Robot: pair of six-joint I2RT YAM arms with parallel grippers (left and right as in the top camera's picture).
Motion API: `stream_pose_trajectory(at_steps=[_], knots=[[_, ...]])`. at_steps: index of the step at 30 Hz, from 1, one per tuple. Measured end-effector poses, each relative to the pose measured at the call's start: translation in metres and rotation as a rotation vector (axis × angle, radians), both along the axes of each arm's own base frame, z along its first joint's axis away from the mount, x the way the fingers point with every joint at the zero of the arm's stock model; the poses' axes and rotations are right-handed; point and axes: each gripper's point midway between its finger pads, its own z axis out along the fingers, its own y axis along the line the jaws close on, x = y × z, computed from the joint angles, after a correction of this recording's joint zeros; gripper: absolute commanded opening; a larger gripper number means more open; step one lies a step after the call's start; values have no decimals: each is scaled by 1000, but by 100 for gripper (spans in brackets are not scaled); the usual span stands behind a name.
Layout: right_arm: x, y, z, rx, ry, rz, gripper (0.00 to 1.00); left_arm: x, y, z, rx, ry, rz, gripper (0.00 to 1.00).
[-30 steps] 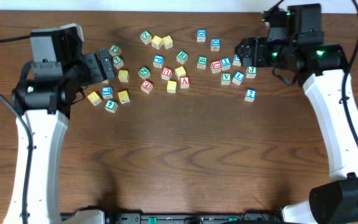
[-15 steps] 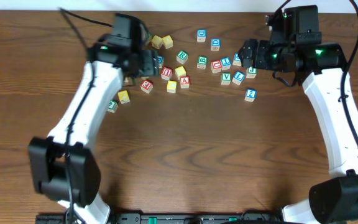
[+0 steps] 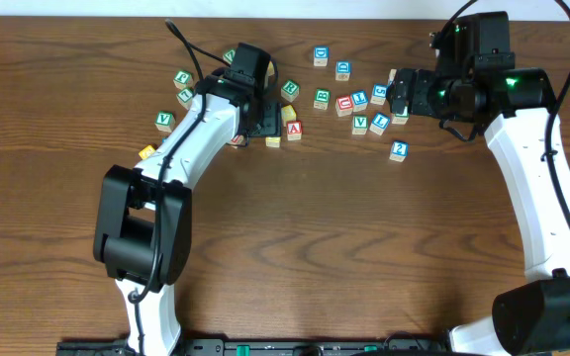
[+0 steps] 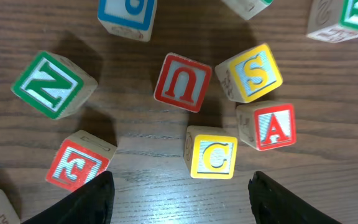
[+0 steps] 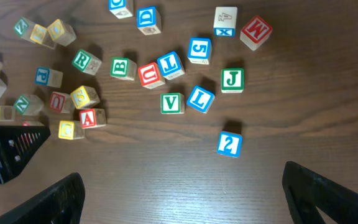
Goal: Spell out CORL
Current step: 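Lower the left gripper onto the yellow C block and grasp it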
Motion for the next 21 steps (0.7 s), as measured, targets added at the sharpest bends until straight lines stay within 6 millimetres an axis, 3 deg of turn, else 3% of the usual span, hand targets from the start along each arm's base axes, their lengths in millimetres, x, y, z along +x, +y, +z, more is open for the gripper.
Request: stream_pose_trajectory(at_steps=[21], knots=[[-4, -3, -3, -16, 21, -8, 99, 3, -15, -19, 0, -1, -28, 68]])
